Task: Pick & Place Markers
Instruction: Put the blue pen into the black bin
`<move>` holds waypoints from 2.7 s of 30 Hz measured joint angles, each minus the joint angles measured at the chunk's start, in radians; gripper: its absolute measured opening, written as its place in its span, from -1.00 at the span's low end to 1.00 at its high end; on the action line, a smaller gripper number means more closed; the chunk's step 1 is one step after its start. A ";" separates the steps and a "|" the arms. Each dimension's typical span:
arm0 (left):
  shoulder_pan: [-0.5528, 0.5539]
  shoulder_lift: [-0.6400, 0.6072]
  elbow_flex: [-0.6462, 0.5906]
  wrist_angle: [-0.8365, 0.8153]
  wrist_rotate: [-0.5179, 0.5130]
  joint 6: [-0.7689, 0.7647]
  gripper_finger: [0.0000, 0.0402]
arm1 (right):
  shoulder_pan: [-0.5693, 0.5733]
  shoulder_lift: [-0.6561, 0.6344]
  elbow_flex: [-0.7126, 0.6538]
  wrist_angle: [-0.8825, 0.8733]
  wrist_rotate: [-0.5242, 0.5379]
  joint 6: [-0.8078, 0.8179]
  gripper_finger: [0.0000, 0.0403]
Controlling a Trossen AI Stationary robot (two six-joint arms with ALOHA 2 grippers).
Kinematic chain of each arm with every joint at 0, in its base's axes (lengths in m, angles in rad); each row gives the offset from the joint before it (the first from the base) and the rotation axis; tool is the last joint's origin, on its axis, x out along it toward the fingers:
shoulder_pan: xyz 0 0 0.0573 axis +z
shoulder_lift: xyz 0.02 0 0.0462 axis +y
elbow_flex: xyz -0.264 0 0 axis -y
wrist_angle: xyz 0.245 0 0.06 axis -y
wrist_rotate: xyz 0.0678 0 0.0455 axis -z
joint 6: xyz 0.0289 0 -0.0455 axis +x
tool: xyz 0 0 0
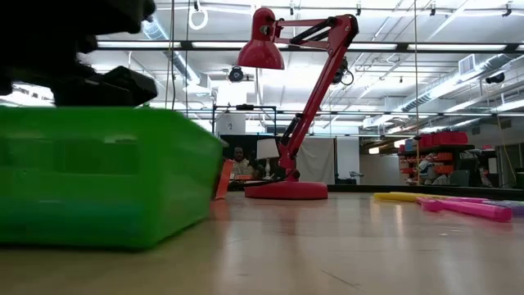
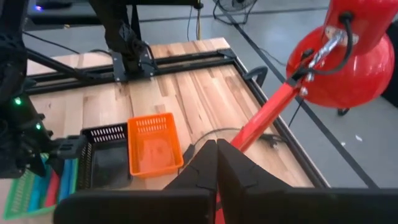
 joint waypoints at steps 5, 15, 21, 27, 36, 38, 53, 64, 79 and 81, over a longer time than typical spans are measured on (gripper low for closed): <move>-0.001 0.008 -0.002 0.007 -0.066 0.000 -0.06 | 0.000 0.000 0.000 0.034 0.000 -0.020 -0.96; 0.000 0.019 -0.003 0.073 -0.007 -0.016 -0.06 | 0.000 0.000 0.000 0.040 -0.003 -0.019 -0.96; -0.001 0.041 -0.003 0.074 0.034 -0.028 -0.17 | 0.000 0.000 0.000 0.056 -0.003 -0.019 -0.96; -0.001 0.042 -0.004 0.084 0.040 -0.030 -0.29 | 0.000 0.000 0.000 0.055 -0.003 -0.020 -0.96; -0.001 0.047 0.035 0.102 0.043 -0.026 -0.28 | 0.000 0.000 0.000 0.057 -0.003 -0.031 -0.96; 0.000 0.050 0.061 0.081 0.037 -0.026 -0.30 | 0.000 0.000 0.000 0.057 -0.003 -0.032 -0.96; 0.001 0.049 0.138 -0.045 0.040 -0.026 -0.42 | 0.000 0.000 0.000 0.071 -0.003 -0.054 -0.96; 0.001 0.046 0.171 -0.070 0.040 -0.026 -0.45 | 0.000 0.000 0.000 0.070 -0.003 -0.064 -0.96; 0.001 0.054 0.198 -0.078 0.127 0.048 -0.45 | 0.000 0.000 0.000 0.068 -0.004 -0.052 -0.96; 0.002 0.057 0.198 -0.073 0.115 0.048 -0.45 | 0.000 0.000 0.000 0.067 -0.004 -0.050 -0.96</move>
